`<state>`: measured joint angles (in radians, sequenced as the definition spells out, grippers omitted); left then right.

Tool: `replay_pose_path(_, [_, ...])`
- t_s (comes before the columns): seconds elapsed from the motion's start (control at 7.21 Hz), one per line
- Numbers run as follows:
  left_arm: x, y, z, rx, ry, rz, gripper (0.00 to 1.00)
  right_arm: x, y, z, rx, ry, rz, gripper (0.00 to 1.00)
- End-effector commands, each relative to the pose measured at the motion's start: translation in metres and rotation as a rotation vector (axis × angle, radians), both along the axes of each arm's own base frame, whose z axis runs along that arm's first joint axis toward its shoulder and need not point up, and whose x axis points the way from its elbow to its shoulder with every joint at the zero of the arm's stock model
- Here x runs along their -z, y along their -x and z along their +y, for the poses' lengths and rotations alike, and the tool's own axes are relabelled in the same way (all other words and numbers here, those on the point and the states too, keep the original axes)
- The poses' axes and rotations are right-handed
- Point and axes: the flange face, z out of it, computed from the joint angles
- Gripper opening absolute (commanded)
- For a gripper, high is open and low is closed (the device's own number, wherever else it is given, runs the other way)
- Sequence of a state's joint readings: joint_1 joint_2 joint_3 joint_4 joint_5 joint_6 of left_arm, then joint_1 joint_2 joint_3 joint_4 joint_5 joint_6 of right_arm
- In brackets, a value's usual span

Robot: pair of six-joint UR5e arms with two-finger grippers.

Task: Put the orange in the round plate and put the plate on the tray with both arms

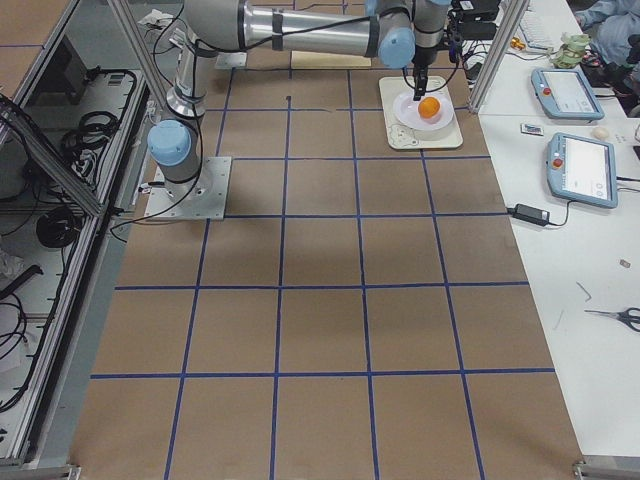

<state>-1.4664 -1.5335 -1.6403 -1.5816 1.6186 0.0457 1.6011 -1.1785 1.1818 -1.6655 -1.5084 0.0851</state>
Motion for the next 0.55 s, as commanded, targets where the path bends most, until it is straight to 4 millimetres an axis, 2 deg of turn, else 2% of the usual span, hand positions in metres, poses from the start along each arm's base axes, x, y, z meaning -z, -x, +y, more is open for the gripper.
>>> replay_pose_path(0.0, [0.003, 0.001, -0.001, 0.004, -0.006, -0.001, 1.0, -0.044, -0.015, 0.087, -0.067, -0.046, 0.065, 1.0])
replay_pose_path(0.14, [0.005, 0.001, -0.001, 0.007, -0.011, 0.0, 1.0, -0.019, -0.011, 0.099, -0.114, -0.07, 0.066, 1.0])
replay_pose_path(0.28, [0.007, 0.0, -0.002, 0.01, -0.014, 0.001, 1.0, -0.02, -0.006, 0.094, -0.128, 0.002, 0.073, 1.0])
replay_pose_path(0.42, [0.008, 0.001, -0.002, 0.011, -0.017, 0.002, 1.0, -0.029, -0.004, 0.096, -0.129, 0.013, 0.08, 1.0])
